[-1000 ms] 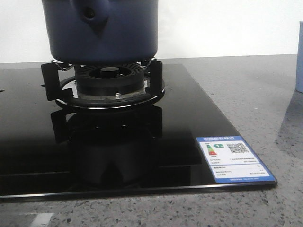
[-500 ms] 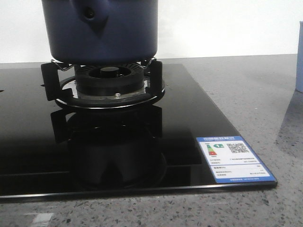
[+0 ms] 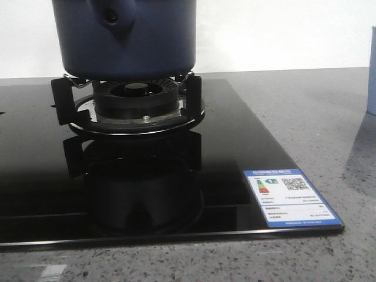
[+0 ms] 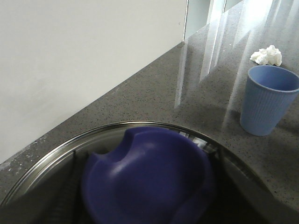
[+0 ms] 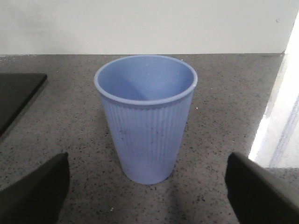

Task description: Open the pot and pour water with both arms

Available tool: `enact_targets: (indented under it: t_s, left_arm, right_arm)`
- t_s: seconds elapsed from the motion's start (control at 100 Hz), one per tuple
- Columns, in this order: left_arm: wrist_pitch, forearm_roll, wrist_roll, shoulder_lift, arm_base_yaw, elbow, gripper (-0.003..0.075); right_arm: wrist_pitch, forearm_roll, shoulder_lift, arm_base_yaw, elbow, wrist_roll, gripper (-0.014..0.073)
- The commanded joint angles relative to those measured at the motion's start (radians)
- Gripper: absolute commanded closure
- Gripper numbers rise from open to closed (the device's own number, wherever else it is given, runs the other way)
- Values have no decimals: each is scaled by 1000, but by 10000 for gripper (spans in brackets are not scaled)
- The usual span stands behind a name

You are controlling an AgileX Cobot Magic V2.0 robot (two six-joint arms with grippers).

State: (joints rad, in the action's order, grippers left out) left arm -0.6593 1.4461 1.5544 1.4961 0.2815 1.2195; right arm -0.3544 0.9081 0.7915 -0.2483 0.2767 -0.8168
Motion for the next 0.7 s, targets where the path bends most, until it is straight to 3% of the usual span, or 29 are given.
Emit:
enact_targets:
  t_s: [0.0, 0.47, 0.64, 0.69]
  left_arm:
    - [-1, 51, -2, -39, 10, 35, 352]
    - [-10, 29, -2, -39, 10, 35, 339]
    - [-29, 29, -2, -39, 8, 35, 147]
    - [-36, 29, -2, -41, 8, 35, 121]
  right_arm:
    - [-44, -6, -7, 1, 24, 2, -18]
    - [-44, -6, -7, 1, 24, 2, -18]
    - [-44, -6, -7, 1, 24, 2, -18]
    - [-48, -6, -7, 1, 24, 2, -18]
